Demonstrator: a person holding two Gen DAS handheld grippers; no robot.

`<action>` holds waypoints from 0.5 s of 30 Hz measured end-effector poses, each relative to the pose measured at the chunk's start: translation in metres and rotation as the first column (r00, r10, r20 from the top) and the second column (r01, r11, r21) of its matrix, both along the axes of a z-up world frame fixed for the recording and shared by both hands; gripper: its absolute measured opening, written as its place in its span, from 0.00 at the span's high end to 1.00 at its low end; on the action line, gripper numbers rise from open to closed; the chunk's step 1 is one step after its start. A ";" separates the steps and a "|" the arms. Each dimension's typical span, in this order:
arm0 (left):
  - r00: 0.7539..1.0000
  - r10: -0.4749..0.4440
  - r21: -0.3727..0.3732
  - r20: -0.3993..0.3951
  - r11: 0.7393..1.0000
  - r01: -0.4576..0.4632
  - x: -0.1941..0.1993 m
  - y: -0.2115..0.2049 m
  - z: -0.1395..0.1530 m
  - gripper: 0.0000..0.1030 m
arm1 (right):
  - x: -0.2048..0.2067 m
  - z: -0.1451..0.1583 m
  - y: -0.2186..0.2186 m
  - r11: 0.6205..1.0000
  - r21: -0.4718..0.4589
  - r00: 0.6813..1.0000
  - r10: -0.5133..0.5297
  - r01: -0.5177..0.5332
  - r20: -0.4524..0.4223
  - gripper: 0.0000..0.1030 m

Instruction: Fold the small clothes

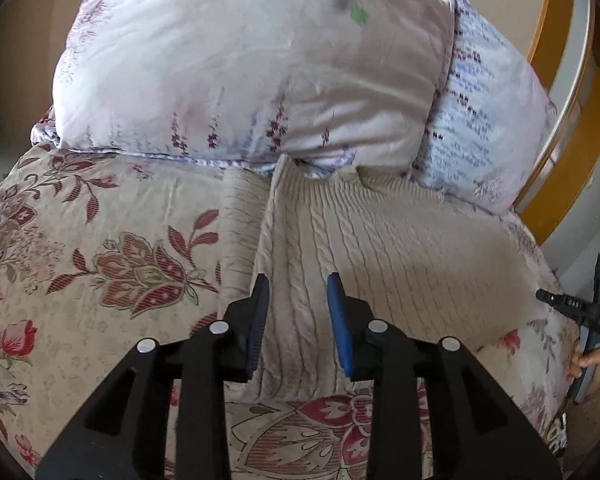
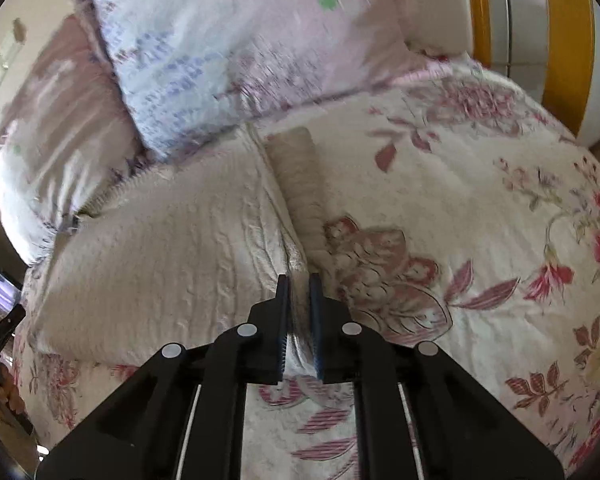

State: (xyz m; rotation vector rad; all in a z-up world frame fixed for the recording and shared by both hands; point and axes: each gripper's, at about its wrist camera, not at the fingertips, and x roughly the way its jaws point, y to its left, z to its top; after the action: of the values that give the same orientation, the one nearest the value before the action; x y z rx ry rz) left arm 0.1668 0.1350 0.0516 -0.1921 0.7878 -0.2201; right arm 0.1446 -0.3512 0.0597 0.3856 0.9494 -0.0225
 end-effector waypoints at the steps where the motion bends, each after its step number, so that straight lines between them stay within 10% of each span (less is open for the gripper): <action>1: 1.000 0.001 -0.005 -0.007 1.000 -0.001 0.001 0.000 -0.002 0.70 | 0.000 0.003 0.000 1.000 -0.003 1.000 -0.026 0.026 0.006 0.75; 8: 1.000 -0.010 0.007 0.016 1.000 0.010 0.000 -0.003 0.000 0.59 | -0.002 0.031 0.035 0.993 -0.094 0.987 0.084 -0.071 0.140 0.61; 15: 0.998 -0.014 0.024 -0.054 1.000 0.015 0.006 -0.004 -0.022 0.57 | 0.009 -0.006 0.068 0.960 -0.209 0.982 0.191 -0.188 -0.006 0.60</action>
State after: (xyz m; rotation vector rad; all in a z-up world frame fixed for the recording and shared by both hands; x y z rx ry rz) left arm 0.1731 0.1312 0.0299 -0.1703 0.8456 -0.2198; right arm 0.1535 -0.2834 0.0540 0.0998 0.9564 0.0550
